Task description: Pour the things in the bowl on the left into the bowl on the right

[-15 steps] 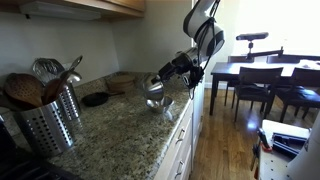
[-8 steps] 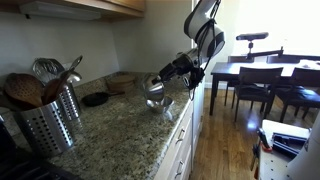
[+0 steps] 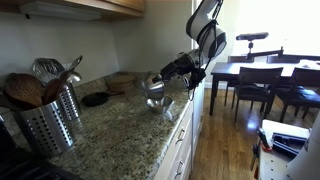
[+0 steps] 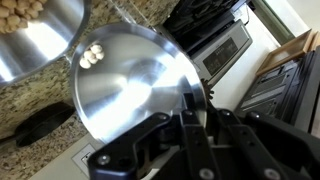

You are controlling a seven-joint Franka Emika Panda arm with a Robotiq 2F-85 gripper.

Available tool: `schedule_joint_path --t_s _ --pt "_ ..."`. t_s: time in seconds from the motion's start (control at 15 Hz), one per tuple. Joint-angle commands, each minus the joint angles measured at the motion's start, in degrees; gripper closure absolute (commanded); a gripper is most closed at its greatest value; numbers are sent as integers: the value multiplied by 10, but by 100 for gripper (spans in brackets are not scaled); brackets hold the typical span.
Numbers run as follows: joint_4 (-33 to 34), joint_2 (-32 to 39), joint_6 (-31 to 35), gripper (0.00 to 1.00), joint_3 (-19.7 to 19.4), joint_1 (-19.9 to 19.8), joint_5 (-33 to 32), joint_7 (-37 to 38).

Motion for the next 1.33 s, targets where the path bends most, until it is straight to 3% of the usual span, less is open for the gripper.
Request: schedule_joint_path --t_s 0.0,1.27 --pt "-11 0 -31 92 -4 -13 18 -26" --pt "-18 9 -65 92 -15 -23 26 -51"
